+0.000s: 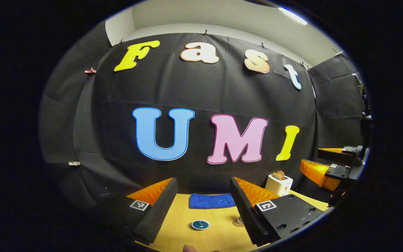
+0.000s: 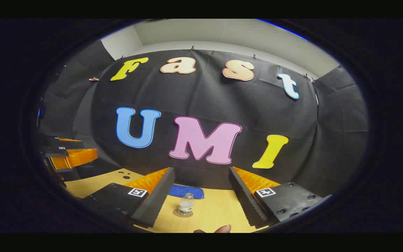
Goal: Open the teacup lid with one hand, grasp the water bottle and pour water into the teacup with the other hand; after pouring, place the water bottle on the coaster and then close the teacup lid.
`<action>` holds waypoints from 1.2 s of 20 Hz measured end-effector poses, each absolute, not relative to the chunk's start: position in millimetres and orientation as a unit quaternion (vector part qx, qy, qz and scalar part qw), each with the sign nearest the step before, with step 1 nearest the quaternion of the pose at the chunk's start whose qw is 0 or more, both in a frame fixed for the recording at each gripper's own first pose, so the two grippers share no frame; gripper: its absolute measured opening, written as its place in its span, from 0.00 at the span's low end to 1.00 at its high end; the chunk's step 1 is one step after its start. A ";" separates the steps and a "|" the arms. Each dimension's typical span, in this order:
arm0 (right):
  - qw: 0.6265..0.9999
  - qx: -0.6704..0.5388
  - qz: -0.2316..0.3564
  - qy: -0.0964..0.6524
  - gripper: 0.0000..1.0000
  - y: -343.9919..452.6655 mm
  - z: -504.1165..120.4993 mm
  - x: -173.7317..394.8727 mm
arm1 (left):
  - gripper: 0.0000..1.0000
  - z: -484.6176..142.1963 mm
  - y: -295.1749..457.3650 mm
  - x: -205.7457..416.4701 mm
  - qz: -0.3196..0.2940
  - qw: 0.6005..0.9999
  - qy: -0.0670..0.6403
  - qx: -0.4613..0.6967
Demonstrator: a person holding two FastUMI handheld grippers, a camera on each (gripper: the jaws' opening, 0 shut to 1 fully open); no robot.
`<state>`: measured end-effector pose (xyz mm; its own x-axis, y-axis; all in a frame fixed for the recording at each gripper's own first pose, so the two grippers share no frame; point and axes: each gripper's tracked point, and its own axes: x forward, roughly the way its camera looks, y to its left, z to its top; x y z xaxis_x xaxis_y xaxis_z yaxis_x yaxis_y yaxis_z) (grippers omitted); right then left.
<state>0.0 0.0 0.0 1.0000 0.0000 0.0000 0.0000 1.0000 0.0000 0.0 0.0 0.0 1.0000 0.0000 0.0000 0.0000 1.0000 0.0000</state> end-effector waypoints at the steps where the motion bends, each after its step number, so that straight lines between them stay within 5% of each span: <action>1: 1.000 0.003 0.001 0.001 0.96 1.4 -0.9 0.1 | 0.95 0.5 -0.4 2.0 -0.001 1.000 0.000 0.000; 17: 1.000 0.023 0.003 0.019 0.96 2.1 -16.3 11.6 | 0.95 -9.3 -2.1 16.1 -0.010 1.000 0.009 0.008; 24: 0.999 0.027 0.022 0.040 0.96 14.0 -69.6 35.8 | 0.95 -62.7 -7.7 46.8 -0.015 0.999 0.030 0.006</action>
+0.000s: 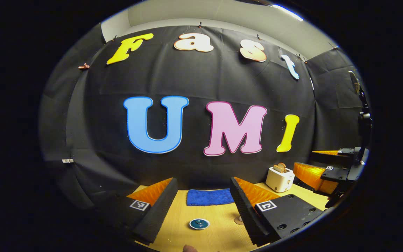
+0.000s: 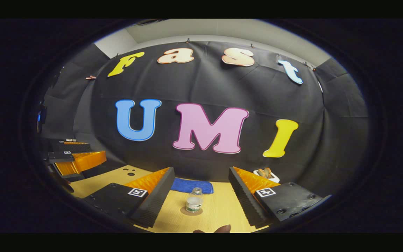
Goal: Open the teacup lid with one hand, grasp the water bottle and pour water into the teacup with the other hand; after pouring, place the water bottle on the coaster and then close the teacup lid.
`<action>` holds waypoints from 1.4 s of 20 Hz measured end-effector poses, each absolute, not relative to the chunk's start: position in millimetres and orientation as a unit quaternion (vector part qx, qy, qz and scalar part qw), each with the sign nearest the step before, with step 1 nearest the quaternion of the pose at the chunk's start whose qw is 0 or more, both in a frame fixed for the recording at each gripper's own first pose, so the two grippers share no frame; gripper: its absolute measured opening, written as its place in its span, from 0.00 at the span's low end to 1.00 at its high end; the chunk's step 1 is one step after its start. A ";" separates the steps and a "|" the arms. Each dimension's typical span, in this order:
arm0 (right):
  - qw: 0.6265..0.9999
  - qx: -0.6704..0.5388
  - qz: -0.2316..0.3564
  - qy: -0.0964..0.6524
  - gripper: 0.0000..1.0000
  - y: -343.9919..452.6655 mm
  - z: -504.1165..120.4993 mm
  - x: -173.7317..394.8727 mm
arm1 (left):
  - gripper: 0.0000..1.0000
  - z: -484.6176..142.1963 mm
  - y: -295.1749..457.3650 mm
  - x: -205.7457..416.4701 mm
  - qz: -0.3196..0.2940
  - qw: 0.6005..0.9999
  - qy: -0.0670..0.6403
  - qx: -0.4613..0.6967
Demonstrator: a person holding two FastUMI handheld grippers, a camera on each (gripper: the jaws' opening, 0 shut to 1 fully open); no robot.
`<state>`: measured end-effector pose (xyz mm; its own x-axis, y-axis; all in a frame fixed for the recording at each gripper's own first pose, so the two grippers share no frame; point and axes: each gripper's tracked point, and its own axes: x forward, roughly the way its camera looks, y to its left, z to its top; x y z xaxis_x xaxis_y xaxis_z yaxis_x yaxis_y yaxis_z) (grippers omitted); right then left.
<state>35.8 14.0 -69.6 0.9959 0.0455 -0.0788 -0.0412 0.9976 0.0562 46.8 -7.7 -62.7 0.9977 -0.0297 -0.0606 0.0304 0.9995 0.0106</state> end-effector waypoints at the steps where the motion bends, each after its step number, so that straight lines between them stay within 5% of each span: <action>1: 0.998 0.028 0.023 0.048 0.96 15.0 -85.5 40.5 | 0.95 -77.2 -8.1 55.0 -0.016 0.999 0.035 0.001; 14: 0.997 0.007 0.021 0.078 0.96 25.7 -226.3 82.8 | 0.91 -312.8 10.6 142.6 0.001 0.993 0.110 0.043; 28: 0.997 0.007 0.014 0.078 0.96 23.2 -237.0 77.3 | 0.49 -380.8 9.7 171.4 0.007 0.986 0.158 0.047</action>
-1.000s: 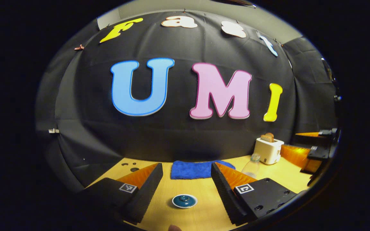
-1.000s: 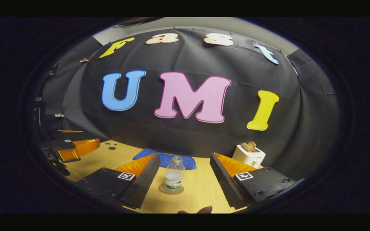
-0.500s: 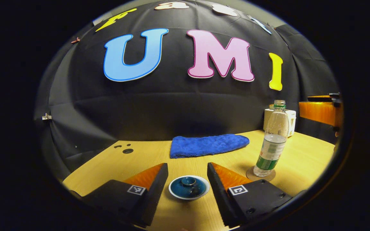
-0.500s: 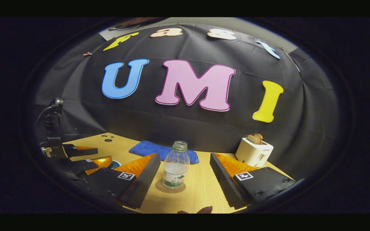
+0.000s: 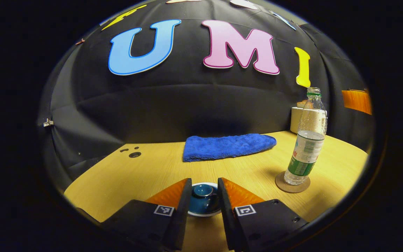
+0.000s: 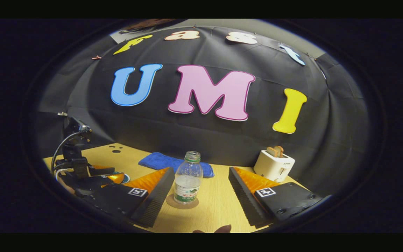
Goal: Open the teacup lid with one hand, grasp the water bottle and pour water into the teacup with the other hand; after pouring, place the water bottle on the coaster and then close the teacup lid.
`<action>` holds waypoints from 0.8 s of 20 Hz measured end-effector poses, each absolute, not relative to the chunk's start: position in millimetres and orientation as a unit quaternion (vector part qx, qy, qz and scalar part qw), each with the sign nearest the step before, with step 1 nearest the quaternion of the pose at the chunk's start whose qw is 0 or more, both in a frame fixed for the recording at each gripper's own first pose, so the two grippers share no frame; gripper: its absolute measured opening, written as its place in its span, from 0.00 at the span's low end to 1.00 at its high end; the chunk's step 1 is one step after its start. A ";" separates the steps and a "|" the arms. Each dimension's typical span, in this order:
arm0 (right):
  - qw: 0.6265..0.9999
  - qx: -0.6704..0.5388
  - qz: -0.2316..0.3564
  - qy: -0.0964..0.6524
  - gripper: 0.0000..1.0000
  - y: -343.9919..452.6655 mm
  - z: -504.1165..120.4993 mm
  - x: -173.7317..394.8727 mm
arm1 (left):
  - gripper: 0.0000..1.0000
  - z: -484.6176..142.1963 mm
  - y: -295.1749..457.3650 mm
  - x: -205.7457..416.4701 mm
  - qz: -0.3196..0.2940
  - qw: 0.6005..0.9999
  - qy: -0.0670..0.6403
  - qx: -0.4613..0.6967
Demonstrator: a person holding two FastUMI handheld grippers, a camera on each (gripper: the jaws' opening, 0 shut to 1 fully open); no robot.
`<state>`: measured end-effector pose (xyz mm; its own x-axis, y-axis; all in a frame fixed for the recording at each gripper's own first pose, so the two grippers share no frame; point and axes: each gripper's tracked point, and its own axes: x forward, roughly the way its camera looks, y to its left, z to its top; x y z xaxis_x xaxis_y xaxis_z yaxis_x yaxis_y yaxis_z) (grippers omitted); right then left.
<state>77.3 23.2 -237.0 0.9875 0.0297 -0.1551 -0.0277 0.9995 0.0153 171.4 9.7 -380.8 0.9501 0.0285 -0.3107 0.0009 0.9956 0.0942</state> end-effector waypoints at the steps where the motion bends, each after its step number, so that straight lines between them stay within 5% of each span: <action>1: 0.997 0.007 0.013 0.078 0.96 22.7 -237.4 76.5 | 0.48 -379.6 10.5 172.4 0.009 0.987 0.156 0.048; 5: 0.996 0.005 0.013 0.082 0.96 22.9 -243.0 74.2 | 0.31 -380.4 11.3 173.8 0.011 0.987 0.152 0.049; 16: 0.994 0.038 0.034 0.100 0.97 45.0 -289.7 101.0 | 0.27 -315.0 18.5 155.2 0.023 0.993 0.108 0.027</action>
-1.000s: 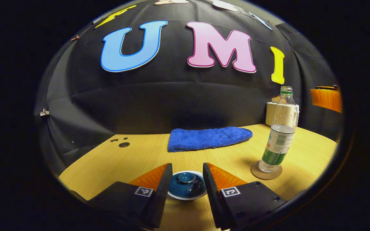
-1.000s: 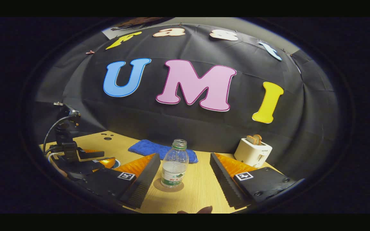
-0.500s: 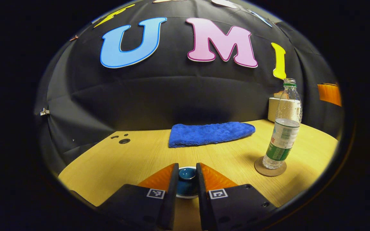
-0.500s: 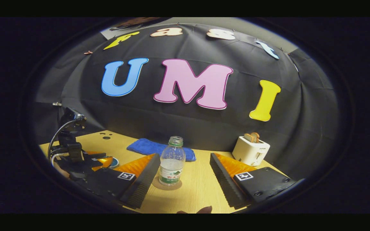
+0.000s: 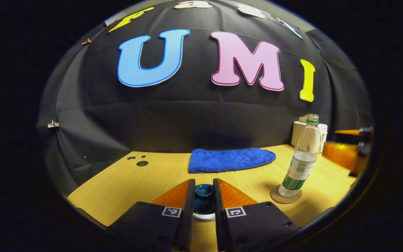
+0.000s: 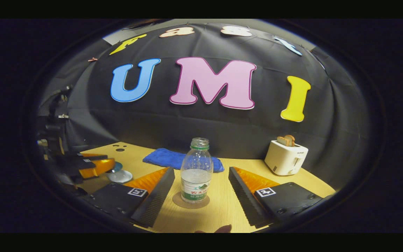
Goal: Open the teacup lid with one hand, grasp the water bottle and pour water into the teacup with the other hand; after pouring, place the water bottle on the coaster and then close the teacup lid.
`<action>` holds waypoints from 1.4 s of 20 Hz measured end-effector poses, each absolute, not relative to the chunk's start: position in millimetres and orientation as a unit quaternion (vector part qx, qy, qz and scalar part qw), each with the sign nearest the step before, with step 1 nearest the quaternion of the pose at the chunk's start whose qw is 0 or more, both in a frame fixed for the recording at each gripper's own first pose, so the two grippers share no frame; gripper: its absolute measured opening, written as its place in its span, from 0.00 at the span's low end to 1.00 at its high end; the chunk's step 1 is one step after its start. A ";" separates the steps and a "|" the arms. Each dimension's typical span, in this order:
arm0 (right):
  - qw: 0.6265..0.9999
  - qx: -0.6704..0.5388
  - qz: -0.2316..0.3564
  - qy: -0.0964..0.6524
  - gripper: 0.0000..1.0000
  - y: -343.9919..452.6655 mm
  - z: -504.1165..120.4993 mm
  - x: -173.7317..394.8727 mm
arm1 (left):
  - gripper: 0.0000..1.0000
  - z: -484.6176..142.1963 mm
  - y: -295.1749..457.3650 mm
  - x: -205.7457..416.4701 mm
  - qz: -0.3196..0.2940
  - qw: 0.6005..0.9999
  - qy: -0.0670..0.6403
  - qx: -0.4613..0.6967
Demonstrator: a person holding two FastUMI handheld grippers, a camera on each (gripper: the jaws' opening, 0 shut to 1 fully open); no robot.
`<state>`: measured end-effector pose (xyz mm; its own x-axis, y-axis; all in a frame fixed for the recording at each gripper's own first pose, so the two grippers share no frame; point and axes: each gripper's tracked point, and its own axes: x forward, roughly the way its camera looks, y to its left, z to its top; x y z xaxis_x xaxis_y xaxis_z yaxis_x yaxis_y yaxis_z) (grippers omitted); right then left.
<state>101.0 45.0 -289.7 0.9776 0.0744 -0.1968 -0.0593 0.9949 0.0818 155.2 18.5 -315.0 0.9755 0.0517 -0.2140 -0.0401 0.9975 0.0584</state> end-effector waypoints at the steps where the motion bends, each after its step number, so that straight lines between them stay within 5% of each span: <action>1: 0.994 0.038 0.033 0.102 0.97 45.9 -295.4 105.9 | 0.31 -309.3 22.0 150.6 0.025 0.994 0.107 0.027; 12: 0.991 0.061 0.040 0.108 0.96 66.8 -337.4 149.9 | 0.32 -288.4 49.2 119.4 0.046 0.993 0.108 0.029; 15: 0.991 0.054 0.047 0.109 0.79 68.4 -334.5 153.2 | 0.29 -286.8 52.1 117.3 0.051 0.993 0.107 0.026; 17: 0.994 0.006 0.048 0.098 0.77 66.8 -323.1 151.2 | 0.35 -286.2 55.0 115.6 0.054 0.993 0.105 0.026; 20: 0.986 -0.131 0.056 0.088 0.76 67.2 -311.7 153.6 | 0.30 -283.0 61.1 111.9 0.061 0.993 0.101 0.026; 28: 0.909 -0.395 0.124 0.044 0.75 106.1 -310.9 163.3 | 0.27 -278.7 88.3 98.8 0.089 0.991 0.096 0.020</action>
<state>163.3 106.1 -310.9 0.9655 0.1900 -0.1782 -0.2599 0.6566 -0.7081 98.8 88.3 -278.7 0.9659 0.1797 -0.1863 -0.1720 0.9835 0.0569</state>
